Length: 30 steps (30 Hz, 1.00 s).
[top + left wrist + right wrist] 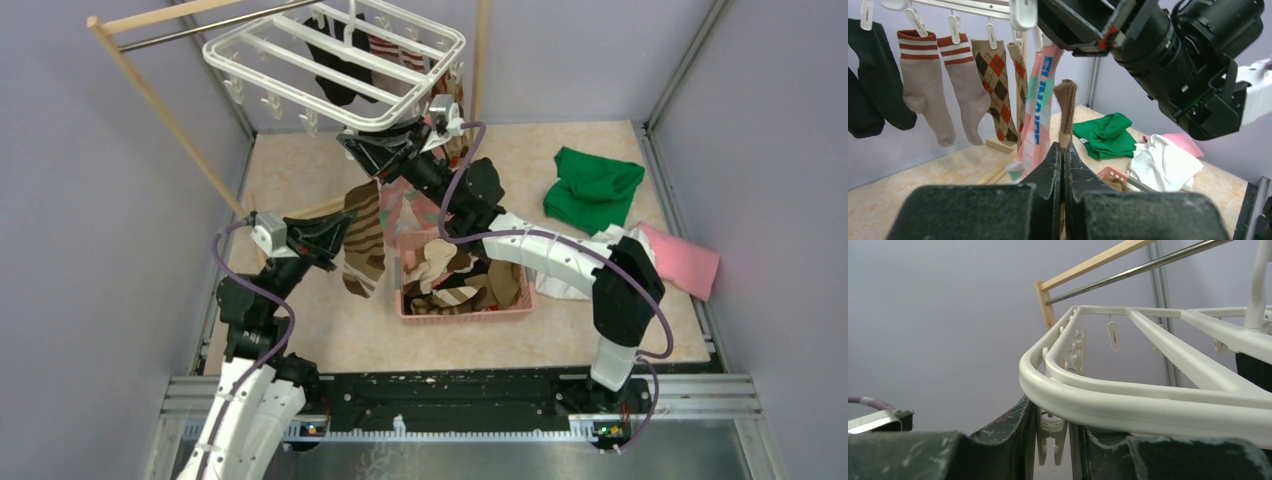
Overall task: Clip the socks to the hanger
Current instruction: Open the clamp at the hanger.
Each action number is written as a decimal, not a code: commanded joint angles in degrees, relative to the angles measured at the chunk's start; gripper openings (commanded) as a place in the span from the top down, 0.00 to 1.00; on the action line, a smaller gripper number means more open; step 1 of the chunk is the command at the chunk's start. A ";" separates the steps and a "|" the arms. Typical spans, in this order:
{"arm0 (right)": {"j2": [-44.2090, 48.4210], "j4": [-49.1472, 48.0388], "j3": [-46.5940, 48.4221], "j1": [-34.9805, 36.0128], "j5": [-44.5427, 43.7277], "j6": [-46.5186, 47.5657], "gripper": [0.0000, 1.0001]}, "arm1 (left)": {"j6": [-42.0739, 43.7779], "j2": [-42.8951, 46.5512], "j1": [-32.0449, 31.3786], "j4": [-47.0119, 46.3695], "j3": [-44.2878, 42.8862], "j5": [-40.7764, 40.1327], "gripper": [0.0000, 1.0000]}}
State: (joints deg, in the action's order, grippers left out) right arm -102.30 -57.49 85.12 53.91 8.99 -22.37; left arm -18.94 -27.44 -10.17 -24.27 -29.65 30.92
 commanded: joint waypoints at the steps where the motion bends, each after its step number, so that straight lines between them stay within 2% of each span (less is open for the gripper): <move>1: 3.72 -1.72 -0.77 -0.81 2.79 -1.18 1.00 | -2.81 -2.11 0.33 -4.88 -3.52 -3.08 1.00; 14: 3.68 -2.01 -0.83 -0.91 4.63 -1.19 1.00 | -4.92 -9.11 0.57 -5.01 -9.05 -3.98 1.00; 22: 3.48 -2.01 -0.38 -0.96 4.87 -1.19 1.00 | -8.30 -9.68 1.84 -3.61 -8.90 -4.70 1.00; 30: 3.10 -1.92 -0.21 -0.96 5.69 -1.23 1.00 | -10.84 -10.66 3.10 -6.11 -9.34 -2.61 1.00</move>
State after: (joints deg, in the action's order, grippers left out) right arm -101.51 -57.47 83.99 53.32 13.34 -23.11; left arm -27.49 -37.28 -7.68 -26.63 -36.67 27.22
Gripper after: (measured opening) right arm 0.250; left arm 0.013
